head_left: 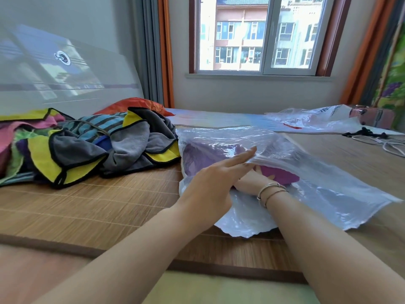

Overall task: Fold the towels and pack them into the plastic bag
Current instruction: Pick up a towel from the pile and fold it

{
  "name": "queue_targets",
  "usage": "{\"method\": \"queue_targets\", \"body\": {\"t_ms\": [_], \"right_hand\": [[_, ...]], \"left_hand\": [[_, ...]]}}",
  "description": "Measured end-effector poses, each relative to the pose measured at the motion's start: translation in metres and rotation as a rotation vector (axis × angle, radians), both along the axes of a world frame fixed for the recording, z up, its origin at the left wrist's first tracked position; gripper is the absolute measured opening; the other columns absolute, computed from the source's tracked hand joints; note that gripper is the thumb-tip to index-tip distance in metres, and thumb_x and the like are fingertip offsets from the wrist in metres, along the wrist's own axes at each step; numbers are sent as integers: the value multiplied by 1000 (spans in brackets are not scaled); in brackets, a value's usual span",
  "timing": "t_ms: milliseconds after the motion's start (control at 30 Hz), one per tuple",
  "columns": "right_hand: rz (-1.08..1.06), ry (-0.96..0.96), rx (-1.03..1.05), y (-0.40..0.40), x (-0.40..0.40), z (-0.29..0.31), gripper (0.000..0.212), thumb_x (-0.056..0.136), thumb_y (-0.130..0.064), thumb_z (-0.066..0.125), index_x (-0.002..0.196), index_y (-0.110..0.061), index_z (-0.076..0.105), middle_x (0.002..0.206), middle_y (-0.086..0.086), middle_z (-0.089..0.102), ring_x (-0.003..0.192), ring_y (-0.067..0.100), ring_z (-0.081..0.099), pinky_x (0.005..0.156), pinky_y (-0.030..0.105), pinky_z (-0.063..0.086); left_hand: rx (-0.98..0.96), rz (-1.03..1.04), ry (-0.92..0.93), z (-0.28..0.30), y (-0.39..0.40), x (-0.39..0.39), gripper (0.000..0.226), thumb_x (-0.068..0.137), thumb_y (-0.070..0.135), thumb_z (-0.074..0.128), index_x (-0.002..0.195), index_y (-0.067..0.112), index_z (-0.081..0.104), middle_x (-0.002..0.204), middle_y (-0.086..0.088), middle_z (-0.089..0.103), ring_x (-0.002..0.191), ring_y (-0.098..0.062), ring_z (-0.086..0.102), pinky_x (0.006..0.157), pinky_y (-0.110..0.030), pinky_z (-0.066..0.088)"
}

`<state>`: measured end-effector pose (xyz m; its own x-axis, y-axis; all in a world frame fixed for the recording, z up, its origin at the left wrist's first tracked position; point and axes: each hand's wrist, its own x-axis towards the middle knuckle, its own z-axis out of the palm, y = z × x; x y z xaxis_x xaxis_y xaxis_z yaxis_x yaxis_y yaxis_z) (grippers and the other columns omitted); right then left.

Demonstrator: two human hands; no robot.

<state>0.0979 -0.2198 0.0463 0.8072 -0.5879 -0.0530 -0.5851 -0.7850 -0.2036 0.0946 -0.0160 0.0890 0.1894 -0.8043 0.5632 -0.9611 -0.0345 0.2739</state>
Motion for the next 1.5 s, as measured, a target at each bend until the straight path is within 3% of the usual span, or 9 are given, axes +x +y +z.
{"method": "queue_targets", "body": {"t_ms": [133, 400, 667, 800, 967, 1067, 1167, 1233, 1500], "right_hand": [[103, -47, -29, 9, -36, -6, 66, 92, -69, 17, 150, -46, -6, 162, -6, -13, 148, 28, -14, 110, 68, -4], [261, -115, -234, 96, -133, -5, 60, 98, -58, 24, 152, -36, 14, 162, -1, 7, 149, 19, 7, 119, 46, 16], [449, -446, -419, 193, -139, -6, 56, 89, -49, 24, 121, -17, 57, 108, 2, 57, 101, 23, 52, 83, 37, 47], [545, -578, -293, 240, -94, -14, 32, 92, -33, 41, 114, -15, 57, 106, 0, 55, 101, 18, 49, 83, 30, 43], [504, -608, 155, 286, 14, -26, 23, 92, -21, 52, 114, -17, 58, 117, -1, 52, 102, 15, 53, 81, 26, 40], [485, -589, 233, 300, 83, -27, 30, 93, -19, 49, 121, -15, 58, 129, 3, 47, 105, 17, 51, 83, 25, 38], [472, -514, 219, 304, 145, -27, 37, 92, -22, 46, 128, -20, 57, 144, 4, 38, 126, 24, 44, 104, 31, 36], [499, -436, 171, 305, 178, -28, 40, 94, -25, 44, 132, -24, 55, 156, 6, 24, 141, 29, 27, 116, 38, 24], [574, -51, 95, 323, 241, -25, 47, 101, -42, 22, 145, -38, 37, 163, -2, 5, 149, 25, -8, 119, 52, -1]], "left_hand": [[57, 39, -55, -1, 5, 2, 79, 78, -17, 45, 142, 29, 45, 156, 27, 14, 139, -4, 32, 86, -12, 40], [-16, 346, 73, -37, 38, -25, 75, 81, -10, 48, 145, 29, 40, 161, 9, 10, 149, -16, 9, 121, -42, 7], [-420, 517, 487, -89, 126, -32, 69, 72, -18, 38, 123, 21, 64, 152, -3, 35, 141, -17, 32, 114, -37, 31], [-520, 643, 613, -75, 182, -4, 62, 76, -15, 39, 119, 21, 65, 149, -1, 38, 137, -16, 37, 104, -18, 38], [-656, 764, 871, -69, 232, 35, 60, 74, -8, 39, 114, 30, 62, 129, -20, 58, 121, -46, 50, 99, -55, 43], [-639, 779, 960, -69, 244, 58, 57, 80, -7, 40, 119, 28, 61, 124, -23, 59, 107, -43, 57, 68, -35, 56], [-611, 816, 1021, -74, 251, 83, 52, 84, -4, 42, 120, 28, 60, 120, -13, 63, 61, -18, 57, 36, -13, 31], [-617, 836, 1041, -79, 253, 96, 50, 85, -3, 43, 119, 29, 61, 117, 2, 64, 51, -8, 47, 40, -14, 32], [-610, 900, 1055, -92, 246, 121, 51, 82, 0, 45, 110, 39, 62, 114, -6, 58, 108, -29, 57, 94, -42, 50]]}}
